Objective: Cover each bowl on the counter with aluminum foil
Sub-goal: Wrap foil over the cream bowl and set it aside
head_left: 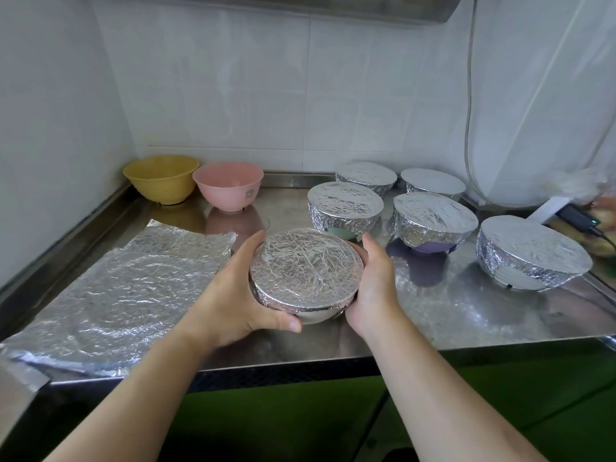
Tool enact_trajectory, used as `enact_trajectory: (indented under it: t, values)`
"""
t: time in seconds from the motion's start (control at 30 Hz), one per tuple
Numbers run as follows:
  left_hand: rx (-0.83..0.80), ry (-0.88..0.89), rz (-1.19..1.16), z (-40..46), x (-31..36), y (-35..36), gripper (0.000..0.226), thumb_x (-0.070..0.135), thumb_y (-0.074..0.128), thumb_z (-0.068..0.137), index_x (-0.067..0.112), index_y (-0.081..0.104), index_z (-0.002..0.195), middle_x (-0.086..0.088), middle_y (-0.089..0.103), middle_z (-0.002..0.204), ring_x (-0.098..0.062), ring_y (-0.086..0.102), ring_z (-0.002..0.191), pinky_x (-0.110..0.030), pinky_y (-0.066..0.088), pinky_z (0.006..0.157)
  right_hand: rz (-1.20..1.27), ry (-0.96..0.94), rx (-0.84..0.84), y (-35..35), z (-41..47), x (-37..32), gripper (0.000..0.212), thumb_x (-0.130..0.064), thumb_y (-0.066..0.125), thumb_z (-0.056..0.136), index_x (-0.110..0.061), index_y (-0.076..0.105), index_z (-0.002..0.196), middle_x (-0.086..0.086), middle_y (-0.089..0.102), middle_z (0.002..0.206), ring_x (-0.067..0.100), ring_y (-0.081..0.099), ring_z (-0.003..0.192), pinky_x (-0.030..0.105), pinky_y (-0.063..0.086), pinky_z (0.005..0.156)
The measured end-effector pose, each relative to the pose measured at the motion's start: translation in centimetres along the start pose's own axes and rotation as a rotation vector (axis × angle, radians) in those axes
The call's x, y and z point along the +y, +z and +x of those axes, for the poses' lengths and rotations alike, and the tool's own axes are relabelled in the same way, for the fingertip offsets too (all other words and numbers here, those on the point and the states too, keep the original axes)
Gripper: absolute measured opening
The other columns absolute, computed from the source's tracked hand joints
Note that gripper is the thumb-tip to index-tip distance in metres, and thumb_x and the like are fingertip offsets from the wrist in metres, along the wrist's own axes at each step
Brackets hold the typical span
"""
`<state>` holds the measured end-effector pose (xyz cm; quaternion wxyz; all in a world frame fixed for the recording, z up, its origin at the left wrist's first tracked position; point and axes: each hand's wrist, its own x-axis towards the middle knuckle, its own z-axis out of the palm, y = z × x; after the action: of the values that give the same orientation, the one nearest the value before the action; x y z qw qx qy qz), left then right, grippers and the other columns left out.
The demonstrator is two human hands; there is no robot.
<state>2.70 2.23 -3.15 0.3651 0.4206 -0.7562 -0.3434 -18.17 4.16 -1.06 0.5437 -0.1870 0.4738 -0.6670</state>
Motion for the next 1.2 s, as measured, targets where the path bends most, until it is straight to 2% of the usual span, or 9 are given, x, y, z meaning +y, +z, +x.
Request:
enact_trajectory:
  t: [0.17,0.3,0.43,0.5,0.57,0.63,0.73,0.93,1.2]
  values:
    - [0.054,0.006,0.049,-0.5,-0.3,0.9,0.160,0.066,0.103,0.026,0.046,0.018,0.161,0.020,0.039,0.159,0.003,0.032,0.147,-0.026,0.028,0.120,0.010,-0.002,-0.016,-0.1,0.2,0.3,0.050,-0.052,0.050,0.106,-0.012,0.075,0.123,0.011,0.081,0.110,0.031,0.075,0.109,0.048,0.056,0.101]
    - [0.062,-0.003,0.058,-0.5,-0.5,1.4,0.163,0.058,0.105,0.028,0.041,0.013,0.162,0.017,0.035,0.161,0.007,0.030,0.146,-0.007,0.022,0.113,0.029,-0.006,-0.032,-0.2,0.5,0.4,0.051,-0.052,0.049,0.106,-0.013,0.075,0.126,0.011,0.080,0.113,0.030,0.074,0.110,0.046,0.056,0.098]
    - [-0.055,-0.074,0.062,-1.0,-0.4,0.8,0.172,0.063,0.103,0.032,0.043,-0.010,0.162,0.017,0.014,0.167,-0.001,0.016,0.152,-0.024,0.020,0.121,-0.014,-0.029,-0.021,-0.7,0.6,0.2,0.051,-0.050,0.048,0.107,-0.011,0.076,0.123,0.012,0.080,0.114,0.032,0.073,0.114,0.045,0.055,0.100]
    - [-0.137,-0.103,-0.015,-1.8,0.0,0.2,0.168,0.064,0.102,0.037,0.051,-0.015,0.157,0.026,0.006,0.161,0.006,0.009,0.150,-0.016,0.021,0.117,-0.031,-0.048,-0.016,-1.1,0.9,-0.1,0.055,-0.049,0.045,0.107,-0.007,0.075,0.125,0.016,0.078,0.118,0.037,0.071,0.118,0.042,0.055,0.095]
    - [-0.113,-0.102,-0.177,-2.6,0.8,-0.1,0.147,0.072,0.096,0.044,0.056,-0.002,0.154,0.033,0.019,0.158,0.015,0.019,0.146,-0.006,0.028,0.108,-0.032,-0.067,-0.017,-1.4,1.1,-0.5,0.058,-0.049,0.041,0.108,-0.004,0.074,0.127,0.019,0.077,0.120,0.039,0.069,0.120,0.041,0.054,0.094]
    - [0.083,-0.098,-0.310,-2.7,2.4,0.6,0.097,0.084,0.076,0.063,0.058,0.028,0.143,0.046,0.040,0.141,0.026,0.034,0.133,-0.011,0.033,0.105,-0.023,-0.080,-0.022,-1.3,1.3,-0.8,0.059,-0.048,0.040,0.109,-0.003,0.074,0.126,0.021,0.076,0.120,0.041,0.068,0.121,0.044,0.053,0.099]
    - [0.471,-0.155,-0.455,-1.7,4.3,3.4,0.028,0.061,0.054,0.099,0.050,0.056,0.125,0.044,0.059,0.114,0.034,0.045,0.105,-0.012,0.034,0.093,-0.009,-0.067,-0.035,-0.6,1.0,-0.4,0.056,-0.048,0.042,0.109,-0.005,0.074,0.126,0.020,0.077,0.119,0.040,0.070,0.118,0.048,0.055,0.103]
    - [0.725,-0.228,-0.616,0.2,4.8,7.1,0.030,0.036,0.052,0.106,0.034,0.065,0.132,0.023,0.064,0.130,0.015,0.053,0.118,-0.014,0.038,0.094,0.099,-0.043,0.044,0.2,-0.3,1.7,0.048,-0.046,0.046,0.109,-0.011,0.074,0.126,0.013,0.079,0.116,0.033,0.073,0.115,0.050,0.054,0.107]
    - [0.710,-0.311,-0.713,0.7,4.0,5.7,0.036,0.036,0.047,0.100,0.035,0.075,0.122,0.028,0.068,0.121,-0.005,0.057,0.130,-0.044,0.040,0.118,0.087,-0.071,0.042,-0.2,-2.1,3.0,0.037,-0.042,0.052,0.108,-0.017,0.075,0.122,0.003,0.080,0.115,0.022,0.074,0.115,0.042,0.053,0.104]
